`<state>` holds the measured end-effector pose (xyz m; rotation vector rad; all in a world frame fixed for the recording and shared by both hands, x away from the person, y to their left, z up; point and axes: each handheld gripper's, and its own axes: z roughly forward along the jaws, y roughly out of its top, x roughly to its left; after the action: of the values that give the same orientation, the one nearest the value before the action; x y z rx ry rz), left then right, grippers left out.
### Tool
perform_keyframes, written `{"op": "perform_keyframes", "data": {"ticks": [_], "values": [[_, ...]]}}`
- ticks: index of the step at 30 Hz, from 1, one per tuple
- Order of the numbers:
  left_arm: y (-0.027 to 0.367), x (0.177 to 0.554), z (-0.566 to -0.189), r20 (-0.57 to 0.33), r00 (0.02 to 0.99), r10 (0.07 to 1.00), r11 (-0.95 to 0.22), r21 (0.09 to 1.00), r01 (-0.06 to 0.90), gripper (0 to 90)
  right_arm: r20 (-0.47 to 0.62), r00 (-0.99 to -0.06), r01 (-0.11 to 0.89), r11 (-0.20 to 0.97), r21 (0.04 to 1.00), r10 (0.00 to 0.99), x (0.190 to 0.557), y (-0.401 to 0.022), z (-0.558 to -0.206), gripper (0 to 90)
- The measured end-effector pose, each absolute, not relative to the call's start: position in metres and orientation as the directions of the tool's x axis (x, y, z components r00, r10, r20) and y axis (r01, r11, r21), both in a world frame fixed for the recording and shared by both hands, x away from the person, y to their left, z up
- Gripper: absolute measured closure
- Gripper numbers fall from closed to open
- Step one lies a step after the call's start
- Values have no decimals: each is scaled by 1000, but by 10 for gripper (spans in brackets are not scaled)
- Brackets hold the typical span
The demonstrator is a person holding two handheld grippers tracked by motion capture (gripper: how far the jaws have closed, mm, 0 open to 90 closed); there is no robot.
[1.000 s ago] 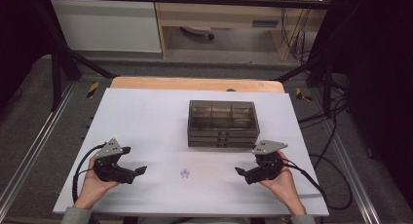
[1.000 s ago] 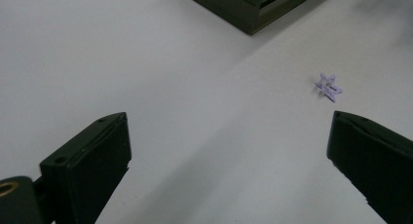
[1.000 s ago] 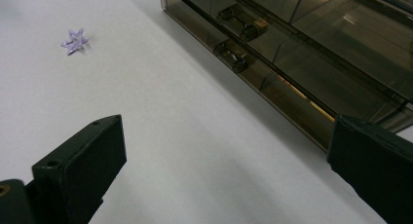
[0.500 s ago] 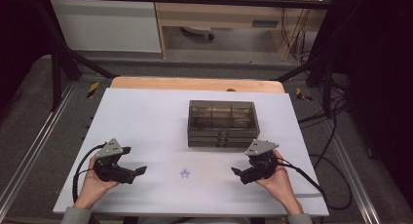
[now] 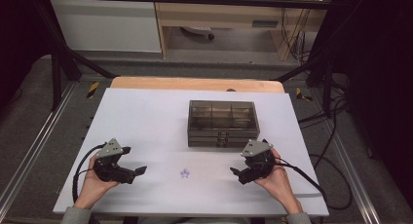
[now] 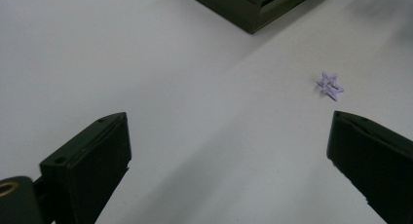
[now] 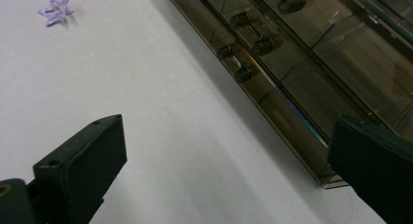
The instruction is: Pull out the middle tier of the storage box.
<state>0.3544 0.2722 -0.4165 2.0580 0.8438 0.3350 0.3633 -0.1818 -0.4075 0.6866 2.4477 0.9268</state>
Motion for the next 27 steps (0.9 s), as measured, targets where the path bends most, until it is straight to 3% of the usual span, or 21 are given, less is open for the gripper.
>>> {"op": "perform_keyframes", "data": {"ticks": [27], "values": [[271, 354, -417, -61, 737, 674, -409, 799, 440, 19, -435, -786, 145, 814, 562, 440, 366, -149, -407, 40]]}}
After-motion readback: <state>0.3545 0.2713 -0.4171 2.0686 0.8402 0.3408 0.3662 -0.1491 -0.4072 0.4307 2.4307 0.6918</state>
